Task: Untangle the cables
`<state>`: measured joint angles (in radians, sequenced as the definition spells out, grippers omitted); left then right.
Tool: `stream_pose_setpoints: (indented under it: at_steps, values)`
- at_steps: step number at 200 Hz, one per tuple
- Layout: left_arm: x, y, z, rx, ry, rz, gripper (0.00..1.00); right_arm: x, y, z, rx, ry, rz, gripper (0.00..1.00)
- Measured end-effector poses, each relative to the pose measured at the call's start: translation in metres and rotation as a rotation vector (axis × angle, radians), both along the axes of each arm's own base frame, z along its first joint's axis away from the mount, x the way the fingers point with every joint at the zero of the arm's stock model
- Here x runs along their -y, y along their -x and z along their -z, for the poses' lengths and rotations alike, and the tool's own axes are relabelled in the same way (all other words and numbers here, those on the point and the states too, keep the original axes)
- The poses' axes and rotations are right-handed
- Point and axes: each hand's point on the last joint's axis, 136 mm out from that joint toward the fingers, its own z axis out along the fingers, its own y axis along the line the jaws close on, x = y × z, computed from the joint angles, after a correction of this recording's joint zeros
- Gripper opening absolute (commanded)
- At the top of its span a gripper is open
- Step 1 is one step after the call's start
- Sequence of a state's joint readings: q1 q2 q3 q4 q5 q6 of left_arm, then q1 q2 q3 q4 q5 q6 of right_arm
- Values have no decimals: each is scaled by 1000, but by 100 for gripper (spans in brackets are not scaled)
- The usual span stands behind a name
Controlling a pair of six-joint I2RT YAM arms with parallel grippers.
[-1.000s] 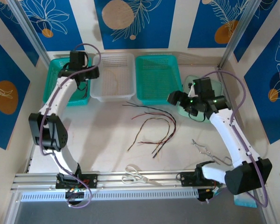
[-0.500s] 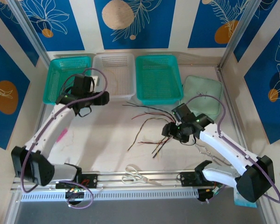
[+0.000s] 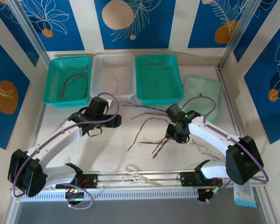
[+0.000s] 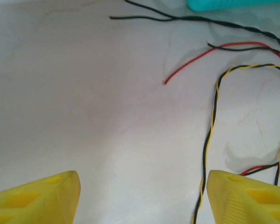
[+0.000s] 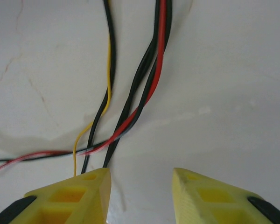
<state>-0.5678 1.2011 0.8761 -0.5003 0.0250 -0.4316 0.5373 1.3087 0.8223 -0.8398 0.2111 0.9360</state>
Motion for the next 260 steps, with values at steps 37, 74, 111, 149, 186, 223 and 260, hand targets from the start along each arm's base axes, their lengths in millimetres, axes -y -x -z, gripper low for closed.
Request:
stream_pose_setpoints:
  at_steps: [37, 74, 111, 149, 186, 223, 260]
  values:
    - [14, 2, 3, 1, 26, 9, 71, 10, -20, 7, 20, 0, 70, 36]
    - [22, 3, 11, -16, 14, 25, 71, 13, -36, 11, 45, -17, 106, 35]
    - [26, 6, 12, -17, 18, 34, 71, 10, -47, 18, 57, -58, 123, 34]
    - [30, 5, 8, -8, 23, 32, 71, 12, -46, 30, 23, -39, 127, 33]
    - [32, 2, 4, 2, 25, 31, 71, 12, -45, 40, 0, -27, 120, 28]
    - [33, 2, 2, 7, 25, 32, 71, 9, -45, 40, 7, -19, 99, 8]
    - [33, 1, 1, 9, 25, 31, 71, 11, -42, 32, 30, 11, 76, 0]
